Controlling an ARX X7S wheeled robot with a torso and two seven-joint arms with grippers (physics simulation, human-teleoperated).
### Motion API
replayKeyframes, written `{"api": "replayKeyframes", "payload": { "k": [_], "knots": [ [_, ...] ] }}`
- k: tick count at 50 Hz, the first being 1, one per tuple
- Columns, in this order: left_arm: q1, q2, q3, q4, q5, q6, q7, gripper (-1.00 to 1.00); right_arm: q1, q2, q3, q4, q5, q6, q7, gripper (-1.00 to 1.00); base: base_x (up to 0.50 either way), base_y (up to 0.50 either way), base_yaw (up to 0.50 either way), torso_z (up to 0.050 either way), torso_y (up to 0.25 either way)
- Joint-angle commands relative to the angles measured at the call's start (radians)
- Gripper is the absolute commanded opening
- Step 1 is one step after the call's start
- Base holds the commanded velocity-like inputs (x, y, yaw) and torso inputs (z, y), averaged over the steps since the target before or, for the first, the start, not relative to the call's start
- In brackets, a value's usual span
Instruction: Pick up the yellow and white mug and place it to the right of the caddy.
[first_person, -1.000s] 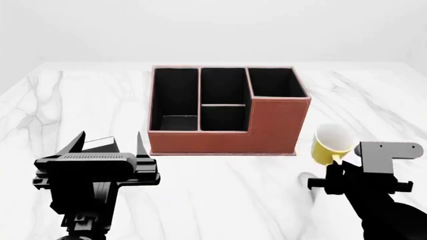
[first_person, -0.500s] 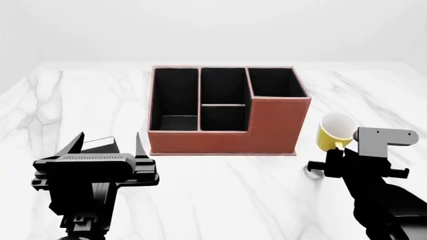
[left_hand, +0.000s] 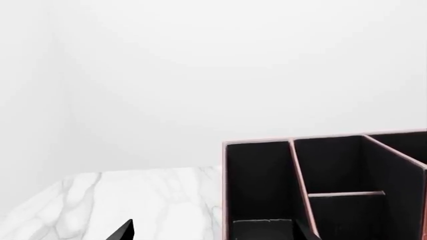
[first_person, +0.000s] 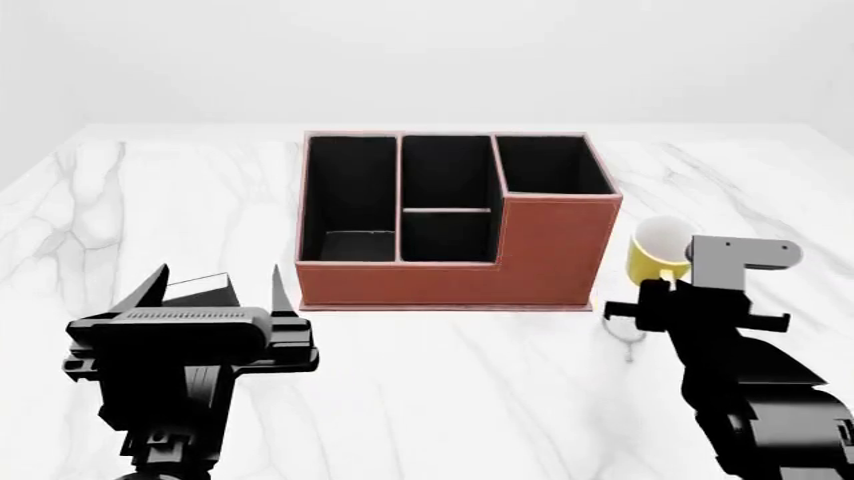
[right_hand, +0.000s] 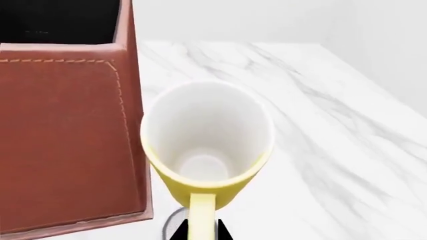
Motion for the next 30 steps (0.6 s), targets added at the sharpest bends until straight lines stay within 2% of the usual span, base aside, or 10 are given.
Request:
{"api": "replayKeyframes", "payload": {
  "k": [1, 20, 30],
  "knots": [
    [-0.002, -0.003, 0.004, 0.005, -0.003, -0.005, -0.007, 1.00, 0.054, -0.018, -0.033, 0.134, -0.054, -0.080, -0.021, -1.00, 0.00, 0.00, 0.00, 0.000, 0.000],
    [-0.003, -0.008, 0.006, 0.002, -0.011, -0.001, -0.013, 1.00, 0.169, -0.075, -0.089, 0.485, -0.110, -0.279, -0.077, -1.00, 0.00, 0.00, 0.00, 0.000, 0.001],
    [-0.002, -0.012, 0.008, -0.004, -0.014, 0.007, -0.015, 1.00, 0.264, -0.107, -0.108, 0.786, -0.148, -0.459, -0.103, -1.00, 0.00, 0.00, 0.00, 0.000, 0.001]
  ]
}}
